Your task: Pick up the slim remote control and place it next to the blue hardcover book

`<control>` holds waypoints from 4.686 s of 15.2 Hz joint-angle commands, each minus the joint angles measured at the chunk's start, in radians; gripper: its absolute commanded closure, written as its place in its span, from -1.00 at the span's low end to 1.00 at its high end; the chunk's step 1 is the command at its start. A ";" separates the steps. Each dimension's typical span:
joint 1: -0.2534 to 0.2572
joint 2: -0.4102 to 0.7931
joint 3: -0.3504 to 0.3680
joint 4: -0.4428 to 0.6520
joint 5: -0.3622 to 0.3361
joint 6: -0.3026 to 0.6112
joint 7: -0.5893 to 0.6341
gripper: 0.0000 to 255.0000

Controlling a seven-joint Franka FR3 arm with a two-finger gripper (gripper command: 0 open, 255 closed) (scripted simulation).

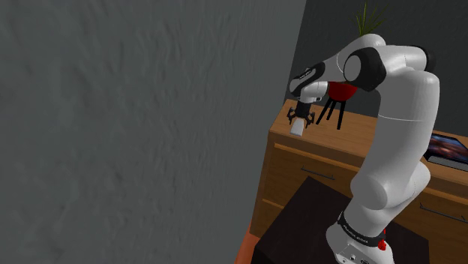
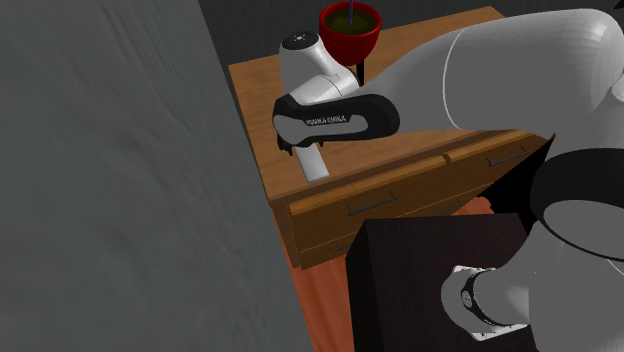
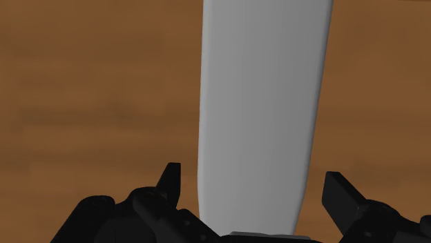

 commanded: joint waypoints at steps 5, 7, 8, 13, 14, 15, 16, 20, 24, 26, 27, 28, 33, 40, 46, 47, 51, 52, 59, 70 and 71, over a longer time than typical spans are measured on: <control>0.000 0.002 0.000 -0.003 0.001 0.005 -0.001 -1.00; 0.000 0.002 0.000 -0.003 0.001 0.005 -0.001 1.00; 0.000 0.002 0.000 -0.003 0.001 0.005 -0.001 1.00; 0.000 0.002 0.000 -0.003 0.001 0.005 -0.001 1.00; -0.001 0.002 0.000 -0.003 0.001 0.005 -0.001 1.00; 0.000 0.002 0.000 -0.003 0.001 0.005 -0.001 1.00; 0.000 0.002 0.000 -0.003 0.001 0.005 -0.001 1.00; 0.004 -0.028 -0.005 0.015 -0.014 -0.041 0.009 1.00; 0.008 -0.055 -0.010 0.037 -0.028 -0.087 0.018 1.00; 0.009 -0.067 -0.011 0.050 -0.035 -0.111 0.022 1.00; 0.010 -0.073 -0.012 0.056 -0.038 -0.123 0.024 1.00; 0.010 -0.079 -0.013 0.063 -0.040 -0.135 0.026 1.00; 0.013 -0.105 -0.016 0.100 -0.053 -0.196 0.035 1.00; -0.013 -0.174 -0.044 0.060 -0.080 -0.221 -0.008 1.00; -0.073 -0.262 -0.102 -0.043 -0.119 -0.198 -0.113 1.00; -0.084 -0.273 -0.112 -0.056 -0.125 -0.196 -0.131 1.00; -0.128 -0.312 -0.157 -0.096 -0.147 -0.189 -0.209 1.00; -0.139 -0.319 -0.169 -0.103 -0.152 -0.187 -0.230 1.00; -0.219 -0.342 -0.257 -0.122 -0.171 -0.184 -0.388 1.00; -0.354 -0.254 -0.402 -0.039 -0.111 -0.196 -0.697 1.00; -0.368 -0.237 -0.413 -0.025 -0.098 -0.199 -0.729 1.00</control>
